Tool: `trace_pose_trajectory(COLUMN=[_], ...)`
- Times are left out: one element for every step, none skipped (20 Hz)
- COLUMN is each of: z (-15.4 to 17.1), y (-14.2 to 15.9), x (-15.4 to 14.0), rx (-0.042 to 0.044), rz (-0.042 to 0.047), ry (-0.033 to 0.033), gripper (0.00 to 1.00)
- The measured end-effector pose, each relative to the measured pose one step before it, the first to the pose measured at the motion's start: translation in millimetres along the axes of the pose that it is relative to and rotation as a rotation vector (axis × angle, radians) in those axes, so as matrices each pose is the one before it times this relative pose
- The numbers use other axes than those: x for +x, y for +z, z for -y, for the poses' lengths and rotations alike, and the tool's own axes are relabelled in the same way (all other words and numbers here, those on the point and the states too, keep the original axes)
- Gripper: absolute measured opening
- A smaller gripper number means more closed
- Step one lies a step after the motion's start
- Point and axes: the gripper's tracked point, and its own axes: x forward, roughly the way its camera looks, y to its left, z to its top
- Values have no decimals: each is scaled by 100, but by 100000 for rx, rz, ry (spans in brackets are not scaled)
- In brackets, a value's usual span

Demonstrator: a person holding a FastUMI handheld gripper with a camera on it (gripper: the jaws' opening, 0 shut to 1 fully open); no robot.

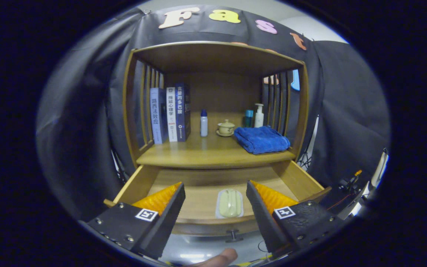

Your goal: Pull open the drawer, take out the items inside it, and place them on the countertop above the cabinet.

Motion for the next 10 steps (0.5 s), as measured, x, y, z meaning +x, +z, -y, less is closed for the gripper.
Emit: trace_pose_trajectory(z=[160, 299, 229, 10, -180, -177, -25, 123, 54, -235], y=[-314, -413, -641, -545, -362, -59, -24, -338, -405, -304], x=[1159, 1120, 1095, 1016, 1003, 878, 817, 571, 1009, 1032], rx=[-646, -590, -515, -686, -999, -448, 271, 105, -72, 136], rz=[-3154, -3995, -4237, -4344, -3413, -2161, -1591, -3232, -3207, -3249], ry=[-1666, -2323, -1748, -915, -243, -279, -560, -844, -282, 213], gripper=[98, 99, 99, 99, 99, 99, 99, 99, 97, 95])
